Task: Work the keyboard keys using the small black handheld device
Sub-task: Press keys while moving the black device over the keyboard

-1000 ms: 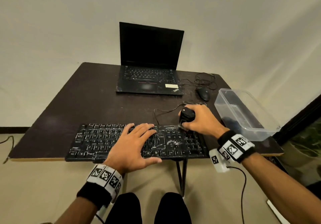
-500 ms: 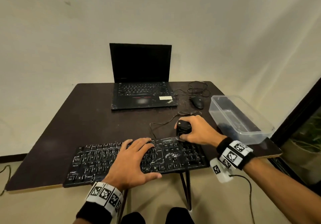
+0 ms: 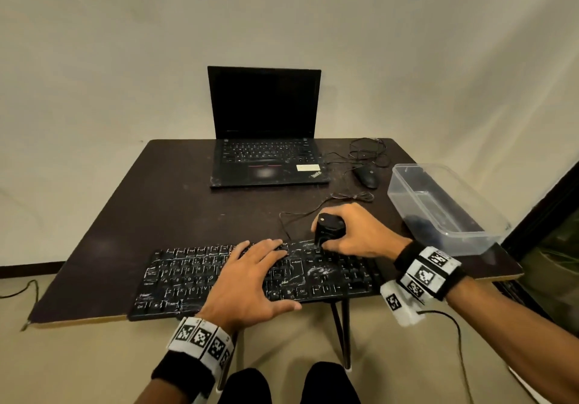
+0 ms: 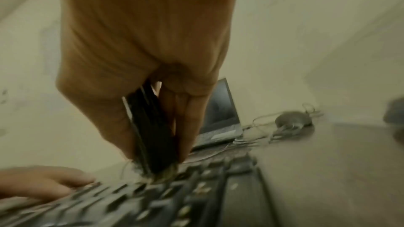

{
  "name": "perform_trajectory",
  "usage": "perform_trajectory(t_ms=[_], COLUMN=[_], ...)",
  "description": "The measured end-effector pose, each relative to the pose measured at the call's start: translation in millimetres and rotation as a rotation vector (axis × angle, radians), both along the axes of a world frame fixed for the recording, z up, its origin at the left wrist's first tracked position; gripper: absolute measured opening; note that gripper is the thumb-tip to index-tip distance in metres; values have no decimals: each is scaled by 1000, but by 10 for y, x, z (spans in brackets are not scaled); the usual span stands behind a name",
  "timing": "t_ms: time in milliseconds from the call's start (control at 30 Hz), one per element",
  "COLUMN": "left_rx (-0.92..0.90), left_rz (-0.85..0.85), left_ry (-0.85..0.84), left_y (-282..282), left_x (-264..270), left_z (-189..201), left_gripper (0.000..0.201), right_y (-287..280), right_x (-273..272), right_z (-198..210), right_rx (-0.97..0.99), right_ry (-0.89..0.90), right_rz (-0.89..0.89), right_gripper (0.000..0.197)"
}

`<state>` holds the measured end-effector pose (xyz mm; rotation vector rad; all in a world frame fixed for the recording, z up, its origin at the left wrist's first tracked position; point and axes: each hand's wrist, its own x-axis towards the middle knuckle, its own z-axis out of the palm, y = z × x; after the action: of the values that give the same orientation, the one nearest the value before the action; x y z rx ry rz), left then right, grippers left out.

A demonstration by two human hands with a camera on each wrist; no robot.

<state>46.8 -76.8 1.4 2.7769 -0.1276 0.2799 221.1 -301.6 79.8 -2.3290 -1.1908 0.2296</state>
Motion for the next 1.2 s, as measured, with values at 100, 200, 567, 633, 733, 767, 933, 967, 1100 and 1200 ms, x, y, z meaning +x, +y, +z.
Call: perform_trajectory(t_ms=[100, 200, 567, 633, 733, 767, 933, 967, 1100, 1200], left_rx=[4, 21, 82, 89, 129, 135, 119, 123, 136, 146], left_rz=[-3, 3, 63, 74, 74, 76, 65, 66, 72, 77], left_ry=[-16, 18, 19, 15, 35, 36, -20, -18, -22, -12], left_y=[-9, -3, 230, 275, 247, 243, 242, 236, 227, 224], left_x=[-15, -13, -97, -113, -103, -107, -137, -132, -123, -127], left_z=[-19, 0, -42, -56, -32, -40, -78, -83, -94, -70], left_gripper=[112, 111, 132, 134, 134, 133, 129, 129, 131, 131], right_y=[-8, 4, -27, -36, 22, 69, 194, 207, 253, 236], right_x=[92, 43, 56, 121, 30, -17, 73, 34, 19, 78], right_z=[46, 44, 14, 52, 35, 11, 55, 52, -4, 62], right_rx=[6, -10, 2, -8, -5, -6, -2, -6, 10, -2], right_ry=[-31, 40, 4, -3, 35, 27, -23, 2, 5, -12], right_rz=[-87, -5, -35, -93, 17, 45, -27, 10, 8, -10], right_gripper=[26, 29, 29, 29, 30, 30, 28, 28, 28, 29])
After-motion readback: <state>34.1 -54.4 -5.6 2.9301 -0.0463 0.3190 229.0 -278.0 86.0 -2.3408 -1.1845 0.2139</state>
